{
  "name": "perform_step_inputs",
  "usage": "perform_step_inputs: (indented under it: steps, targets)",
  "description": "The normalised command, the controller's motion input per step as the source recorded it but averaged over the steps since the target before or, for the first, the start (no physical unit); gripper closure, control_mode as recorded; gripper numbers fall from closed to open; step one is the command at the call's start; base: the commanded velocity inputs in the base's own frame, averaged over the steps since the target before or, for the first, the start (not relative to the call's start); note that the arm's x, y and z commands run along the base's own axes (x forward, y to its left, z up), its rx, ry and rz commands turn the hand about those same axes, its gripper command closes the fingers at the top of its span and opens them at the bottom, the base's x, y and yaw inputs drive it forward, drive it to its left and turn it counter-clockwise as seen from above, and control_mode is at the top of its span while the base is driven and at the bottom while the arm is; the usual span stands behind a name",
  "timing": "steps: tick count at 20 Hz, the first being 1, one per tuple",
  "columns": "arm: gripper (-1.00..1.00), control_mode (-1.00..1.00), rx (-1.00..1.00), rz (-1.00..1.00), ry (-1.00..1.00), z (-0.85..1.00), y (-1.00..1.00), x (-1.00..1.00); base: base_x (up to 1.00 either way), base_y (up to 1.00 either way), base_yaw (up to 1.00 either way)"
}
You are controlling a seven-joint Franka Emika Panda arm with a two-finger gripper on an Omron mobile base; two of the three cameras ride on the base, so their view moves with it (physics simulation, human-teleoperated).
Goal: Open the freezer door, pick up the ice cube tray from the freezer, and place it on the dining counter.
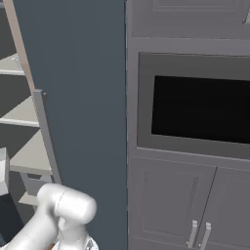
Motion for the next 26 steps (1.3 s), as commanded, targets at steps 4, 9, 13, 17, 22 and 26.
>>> perform_step_inputs:
  steps: [4,9,13,17,22,26]
  targets:
    - [-1.0,-1.0,0.0,0.12,-0.03,0.03,-0.28,-0.62,0.0,0.0,0.0]
    - [-1.0,-1.0,0.03,0.16,-0.07,0.0,-0.92,-0.18,0.0,0.0,0.0]
    - [-1.0,-1.0,0.06,0.23,-0.06,0.01,-1.0,-0.01,0.0,0.0,0.0]
    - [-1.0,-1.0,0.09,0.27,-0.02,0.06,-1.0,0.0,0.0,0.0,0.0]
    - [-1.0,-1.0,0.13,0.34,-0.01,0.09,-1.0,0.09,0.0,0.0,0.0]
    - [-1.0,-1.0,0.14,0.4,-0.02,0.03,-0.97,0.15,0.0,0.0,0.0]
